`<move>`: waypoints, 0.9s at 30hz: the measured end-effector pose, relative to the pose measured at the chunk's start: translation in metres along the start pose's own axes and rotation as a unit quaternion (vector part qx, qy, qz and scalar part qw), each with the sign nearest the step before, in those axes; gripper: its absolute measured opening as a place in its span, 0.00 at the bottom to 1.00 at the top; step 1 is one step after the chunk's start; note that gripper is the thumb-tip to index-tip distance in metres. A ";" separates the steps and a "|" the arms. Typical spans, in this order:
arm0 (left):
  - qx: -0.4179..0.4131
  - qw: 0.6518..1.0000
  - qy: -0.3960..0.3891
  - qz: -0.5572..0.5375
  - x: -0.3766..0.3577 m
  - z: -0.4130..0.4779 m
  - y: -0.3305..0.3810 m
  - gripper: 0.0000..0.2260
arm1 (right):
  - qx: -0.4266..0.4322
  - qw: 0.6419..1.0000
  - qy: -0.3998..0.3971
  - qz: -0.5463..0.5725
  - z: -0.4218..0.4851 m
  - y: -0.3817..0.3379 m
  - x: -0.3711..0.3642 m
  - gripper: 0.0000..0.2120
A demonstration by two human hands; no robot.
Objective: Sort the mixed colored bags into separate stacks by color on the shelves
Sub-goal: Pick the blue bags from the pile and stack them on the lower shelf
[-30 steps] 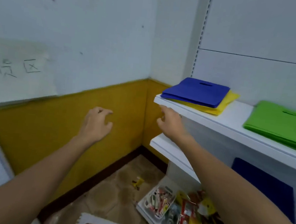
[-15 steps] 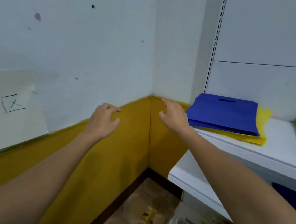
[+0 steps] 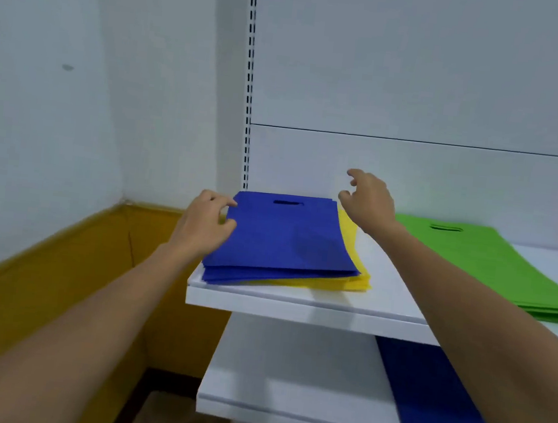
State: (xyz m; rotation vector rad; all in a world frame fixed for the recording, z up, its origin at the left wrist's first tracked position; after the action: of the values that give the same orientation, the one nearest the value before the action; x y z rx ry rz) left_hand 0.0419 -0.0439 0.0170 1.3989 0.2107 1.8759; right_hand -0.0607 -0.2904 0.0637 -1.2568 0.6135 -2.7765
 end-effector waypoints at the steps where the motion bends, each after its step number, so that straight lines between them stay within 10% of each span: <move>1: -0.007 1.000 -0.009 -0.002 -0.011 0.010 0.002 0.16 | -0.013 1.000 0.004 -0.007 0.004 0.009 0.000 0.23; 15: 0.089 0.986 -0.055 0.126 -0.102 0.080 -0.036 0.24 | -0.181 0.968 -0.152 -0.087 0.017 0.064 -0.104 0.23; 27: 0.044 0.981 -0.003 0.187 -0.104 0.083 -0.032 0.20 | -0.140 0.980 -0.045 -0.131 0.010 0.068 -0.121 0.14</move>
State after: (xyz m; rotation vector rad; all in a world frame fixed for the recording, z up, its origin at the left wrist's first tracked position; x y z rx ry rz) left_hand 0.1400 -0.1156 -0.0456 1.5883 0.0262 2.1881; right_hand 0.0189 -0.3332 -0.0419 -1.6150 0.9219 -2.8933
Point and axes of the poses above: each hand's wrist, its own z-axis towards the middle knuckle, its own x-axis out of the back of the hand, y = z × x, the point moved 5 cm from there along z, towards the middle knuckle, and after that the axes turned 11 degrees about x, right-handed, at the moved point
